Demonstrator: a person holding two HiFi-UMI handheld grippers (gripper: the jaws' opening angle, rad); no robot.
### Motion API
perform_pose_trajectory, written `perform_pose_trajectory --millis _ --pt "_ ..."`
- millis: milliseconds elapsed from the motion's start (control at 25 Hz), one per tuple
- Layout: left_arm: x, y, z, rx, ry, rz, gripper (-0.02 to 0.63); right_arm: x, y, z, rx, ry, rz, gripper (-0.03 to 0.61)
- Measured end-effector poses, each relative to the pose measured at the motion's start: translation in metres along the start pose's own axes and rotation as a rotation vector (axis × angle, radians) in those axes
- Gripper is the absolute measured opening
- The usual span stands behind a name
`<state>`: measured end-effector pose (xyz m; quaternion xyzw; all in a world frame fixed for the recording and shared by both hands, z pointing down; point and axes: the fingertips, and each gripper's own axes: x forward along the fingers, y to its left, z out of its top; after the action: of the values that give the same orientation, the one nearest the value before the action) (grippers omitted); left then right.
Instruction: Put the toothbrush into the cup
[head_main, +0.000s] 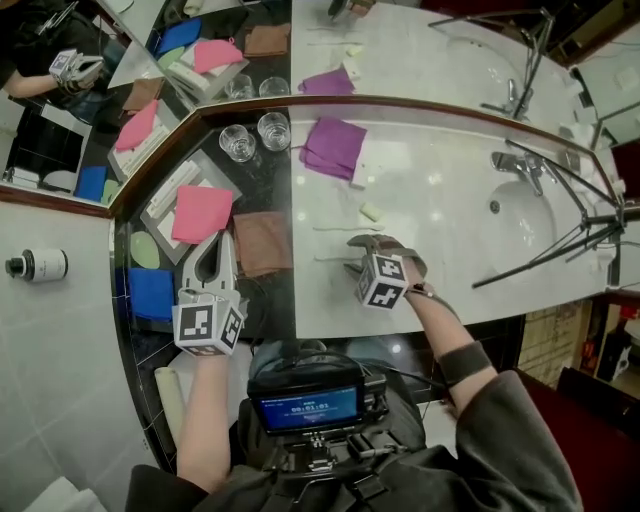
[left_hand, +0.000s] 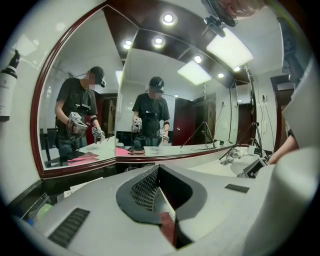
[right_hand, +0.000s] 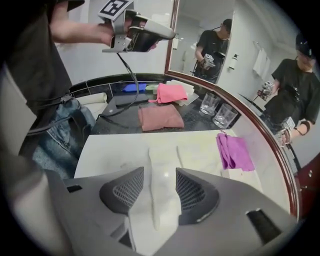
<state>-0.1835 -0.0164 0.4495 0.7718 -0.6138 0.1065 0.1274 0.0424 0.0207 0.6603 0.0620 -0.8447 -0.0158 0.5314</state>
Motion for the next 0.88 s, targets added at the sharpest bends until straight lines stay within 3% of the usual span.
perform_pose_trajectory --millis 160,360,480,640,880 --pt "0.005 0.004 -0.005 -0.001 -0.008 0.001 0.000 0.024 0.008 -0.013 -0.063 0.060 0.062 0.219" --pt "0.010 0.010 -0.013 -0.018 0.012 0.010 0.000 0.046 0.014 -0.020 -0.073 0.100 0.124 0.211" --pt "0.010 0.013 -0.022 -0.032 0.008 0.019 0.000 0.056 0.018 -0.023 -0.108 0.128 0.143 0.164" --pt "0.007 0.014 -0.027 -0.042 0.035 0.025 0.000 0.064 0.019 -0.027 -0.146 0.166 0.149 0.056" --pt "0.002 0.020 -0.034 -0.053 0.031 0.045 0.000 0.062 0.018 -0.027 -0.127 0.155 0.157 0.049"
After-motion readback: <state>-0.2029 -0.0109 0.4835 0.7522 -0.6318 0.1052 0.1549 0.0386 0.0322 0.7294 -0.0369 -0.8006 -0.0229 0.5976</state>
